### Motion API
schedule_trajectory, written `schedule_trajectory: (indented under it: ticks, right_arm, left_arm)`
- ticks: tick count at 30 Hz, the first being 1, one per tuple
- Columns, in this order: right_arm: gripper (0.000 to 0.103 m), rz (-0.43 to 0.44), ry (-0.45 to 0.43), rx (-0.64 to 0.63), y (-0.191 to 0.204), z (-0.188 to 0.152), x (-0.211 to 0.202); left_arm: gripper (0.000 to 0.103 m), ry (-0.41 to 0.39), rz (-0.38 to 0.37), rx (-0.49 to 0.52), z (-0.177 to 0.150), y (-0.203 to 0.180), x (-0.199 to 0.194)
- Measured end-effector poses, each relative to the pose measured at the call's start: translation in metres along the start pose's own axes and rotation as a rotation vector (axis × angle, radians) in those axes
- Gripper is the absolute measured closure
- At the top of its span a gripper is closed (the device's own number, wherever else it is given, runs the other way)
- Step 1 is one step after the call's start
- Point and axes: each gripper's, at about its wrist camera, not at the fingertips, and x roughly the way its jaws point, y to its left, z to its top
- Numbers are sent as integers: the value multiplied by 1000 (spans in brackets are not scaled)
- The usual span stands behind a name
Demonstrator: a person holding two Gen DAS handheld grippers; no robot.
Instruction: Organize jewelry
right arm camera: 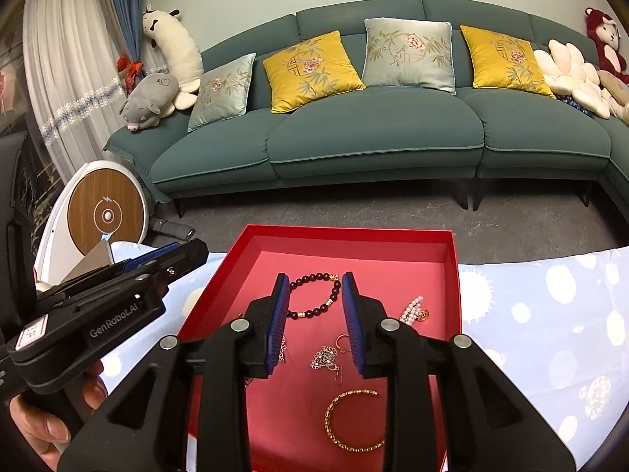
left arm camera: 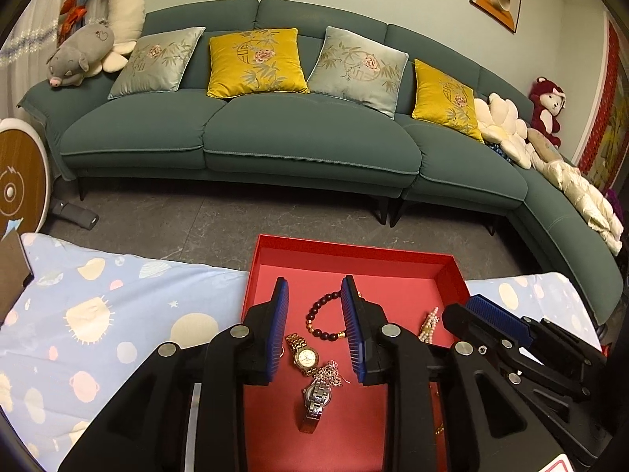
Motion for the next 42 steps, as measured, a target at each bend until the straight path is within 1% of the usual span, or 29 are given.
schedule_trajectory:
  ticks: [9, 14, 16, 21, 23, 26, 28, 30, 32, 34, 36, 38, 42]
  right_arm:
    - [77, -16, 8, 13, -8, -2, 2]
    - [77, -18, 38, 12, -12, -11, 9]
    - [76, -16, 68, 8, -14, -19, 16]
    - [76, -54, 123, -32, -19, -39, 32]
    - [76, -64, 134, -38, -23, -43, 38]
    - [77, -72, 125, -61, -27, -46, 42]
    - [76, -93, 112, -84, -29, -47, 43]
    - [76, -106, 104, -82, -32, -47, 44]
    - [72, -108, 106, -61, -37, -46, 46]
    - [72, -99, 100, -36, -43, -45, 46]
    - [72, -105, 101, -41, -42, -45, 47]
    - [72, -106, 98, -41, -42, -44, 46]
    - [70, -104, 93, -31, -43, -43, 46]
  left_arm:
    - [77, 20, 12, 18, -4, -8, 10]
    - [77, 40, 22, 34, -10, -12, 18]
    - [77, 47, 39, 43, -14, -12, 21]
    - [77, 93, 98, 47, -29, -1, 35]
    - [77, 110, 114, 39, -35, 7, 41]
    - [77, 122, 143, 37, -41, 16, 48]
    - [77, 108, 144, 42, -44, 17, 49]
    - [76, 105, 150, 48, -45, 16, 50]
    - [71, 98, 146, 49, -46, 15, 50]
    - [67, 88, 152, 63, -48, 12, 51]
    - [64, 78, 161, 79, -49, 7, 53]
    - [64, 75, 167, 90, -49, 5, 55]
    - [64, 65, 152, 85, -49, 5, 55]
